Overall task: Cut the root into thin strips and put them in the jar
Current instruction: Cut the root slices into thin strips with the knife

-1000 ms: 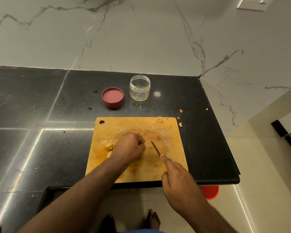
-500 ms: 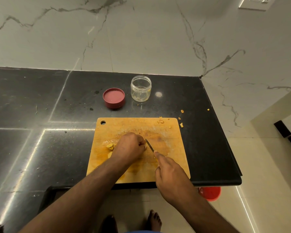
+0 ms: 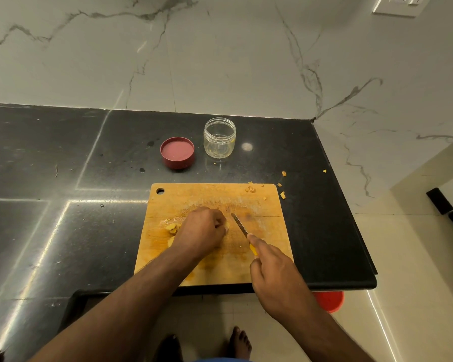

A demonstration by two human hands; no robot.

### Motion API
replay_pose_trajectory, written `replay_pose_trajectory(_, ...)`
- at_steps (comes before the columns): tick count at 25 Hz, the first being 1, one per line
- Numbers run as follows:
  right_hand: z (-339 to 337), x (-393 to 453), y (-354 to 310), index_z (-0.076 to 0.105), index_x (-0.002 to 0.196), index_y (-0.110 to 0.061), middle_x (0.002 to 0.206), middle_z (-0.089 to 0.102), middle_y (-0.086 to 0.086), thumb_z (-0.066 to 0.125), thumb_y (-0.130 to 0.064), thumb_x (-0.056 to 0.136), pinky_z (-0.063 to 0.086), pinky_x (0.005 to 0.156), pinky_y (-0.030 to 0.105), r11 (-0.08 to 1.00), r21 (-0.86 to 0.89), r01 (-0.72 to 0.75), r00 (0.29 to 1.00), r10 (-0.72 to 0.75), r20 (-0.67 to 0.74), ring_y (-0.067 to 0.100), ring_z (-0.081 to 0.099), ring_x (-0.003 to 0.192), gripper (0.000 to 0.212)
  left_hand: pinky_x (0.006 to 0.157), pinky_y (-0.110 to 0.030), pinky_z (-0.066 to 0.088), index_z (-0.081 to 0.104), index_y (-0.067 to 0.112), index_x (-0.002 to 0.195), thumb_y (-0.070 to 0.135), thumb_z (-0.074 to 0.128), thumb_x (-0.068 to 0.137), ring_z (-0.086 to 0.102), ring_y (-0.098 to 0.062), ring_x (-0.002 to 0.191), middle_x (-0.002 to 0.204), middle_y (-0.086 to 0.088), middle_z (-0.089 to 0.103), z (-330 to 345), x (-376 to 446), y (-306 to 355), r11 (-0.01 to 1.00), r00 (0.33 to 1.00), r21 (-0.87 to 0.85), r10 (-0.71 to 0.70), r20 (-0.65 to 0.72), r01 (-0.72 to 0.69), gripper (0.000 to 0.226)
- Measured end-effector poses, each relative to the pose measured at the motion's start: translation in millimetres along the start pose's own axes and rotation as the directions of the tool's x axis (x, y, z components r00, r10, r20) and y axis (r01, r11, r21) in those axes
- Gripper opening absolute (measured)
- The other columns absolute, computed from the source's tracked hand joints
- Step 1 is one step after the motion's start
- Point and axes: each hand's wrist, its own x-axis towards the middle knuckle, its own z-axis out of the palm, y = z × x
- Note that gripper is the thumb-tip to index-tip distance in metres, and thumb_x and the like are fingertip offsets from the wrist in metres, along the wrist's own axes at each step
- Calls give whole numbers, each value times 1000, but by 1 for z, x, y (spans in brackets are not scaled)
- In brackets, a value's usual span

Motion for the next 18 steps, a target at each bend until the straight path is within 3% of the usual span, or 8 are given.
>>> replay_pose_trajectory(7,7,1,-6,28,153,-27,141,47,-6,35,-24,104,39,103,21,1000,-21,3,998,-2,62,6,47,124,50,58,-16,35,76,20,104,24,71,90,57,-8,83,96,7,68,-2,3,2,1000,1000,-24,-19,23,20,15)
replay_pose_trajectory(12,13,0,-9,25,153,-28,132,52,-2,34,-22,103,46,93,25,997,-72,9,997,-4,72,11,54,110,52,70,-24,48,77,18,104,23,67,92,61,-14,91,104,0,71,-4,5,4,999,999,50,-1,49,-2,16)
replay_pose_trajectory(18,12,-12,-7,20,154,-30,125,51,-2,32,-23,103,48,87,28,995,-96,-8,996,16,83,14,54,104,53,73,-28,51,75,18,103,25,62,95,60,-15,89,102,-1,70,-6,5,7,988,998,151,27,48,-34,17)
